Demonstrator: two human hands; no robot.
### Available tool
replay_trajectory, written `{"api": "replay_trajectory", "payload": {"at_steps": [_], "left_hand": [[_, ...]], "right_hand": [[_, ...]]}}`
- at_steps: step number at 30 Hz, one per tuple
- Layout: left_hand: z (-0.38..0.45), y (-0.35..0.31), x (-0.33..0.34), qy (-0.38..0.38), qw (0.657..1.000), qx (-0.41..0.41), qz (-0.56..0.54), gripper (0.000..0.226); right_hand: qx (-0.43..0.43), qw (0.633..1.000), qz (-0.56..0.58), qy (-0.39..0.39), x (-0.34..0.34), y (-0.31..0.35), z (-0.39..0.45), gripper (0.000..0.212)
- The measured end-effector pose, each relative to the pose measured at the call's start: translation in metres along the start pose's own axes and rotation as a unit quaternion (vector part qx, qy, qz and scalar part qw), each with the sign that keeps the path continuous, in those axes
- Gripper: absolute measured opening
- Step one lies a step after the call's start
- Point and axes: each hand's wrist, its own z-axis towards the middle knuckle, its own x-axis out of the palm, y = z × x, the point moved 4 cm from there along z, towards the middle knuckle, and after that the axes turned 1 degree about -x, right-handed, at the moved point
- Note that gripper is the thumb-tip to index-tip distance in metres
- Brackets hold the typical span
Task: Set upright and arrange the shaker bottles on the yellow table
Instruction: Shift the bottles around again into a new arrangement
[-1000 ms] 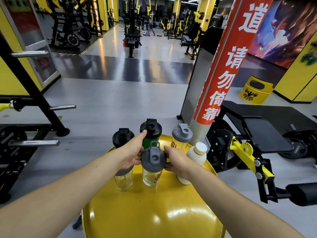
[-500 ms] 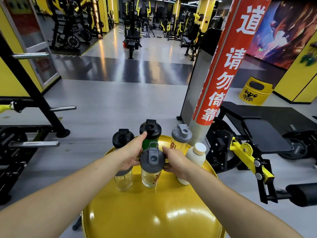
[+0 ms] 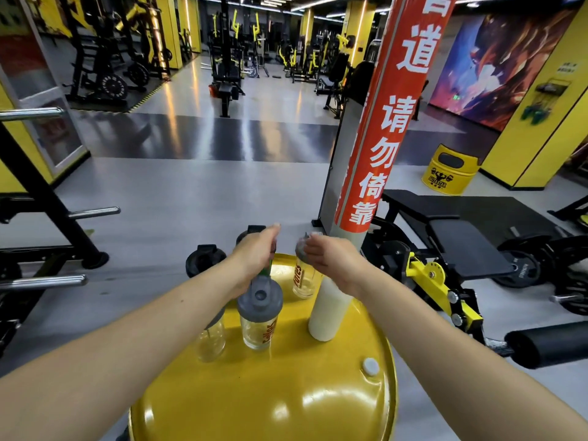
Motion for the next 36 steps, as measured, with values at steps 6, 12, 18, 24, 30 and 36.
{"api": "replay_trajectory", "payload": {"at_steps": [6, 12, 18, 24, 30, 36], "left_hand": [[-0.006, -0.004, 0.057, 0.054, 0.998, -0.014, 0.014, 0.028], [0.003, 0.023, 0.094, 0.067, 0.991, -0.015, 0.114, 0.030], [0.006, 0.048, 0.113, 0.068, 0.955, 0.029, 0.289, 0.069], [0.007, 0.054, 0.117, 0.005, 0.943, 0.080, 0.322, 0.069], [0.007, 0.052, 0.102, 0.000, 0.932, 0.086, 0.353, 0.068], [0.005, 0.049, 0.089, -0.001, 0.929, 0.095, 0.359, 0.066]], "right_hand": [[-0.047, 0.998, -0.034, -0.032, -0.058, 0.015, -0.015, 0.029], [-0.081, 0.975, -0.201, -0.047, -0.102, -0.016, -0.008, 0.025], [-0.067, 0.918, -0.388, 0.044, -0.106, -0.070, 0.014, 0.068], [-0.117, 0.893, -0.433, 0.037, -0.099, -0.083, 0.028, 0.081], [-0.147, 0.893, -0.423, 0.053, -0.089, -0.085, 0.031, 0.078], [-0.153, 0.894, -0.417, 0.054, -0.077, -0.084, 0.027, 0.076]]}}
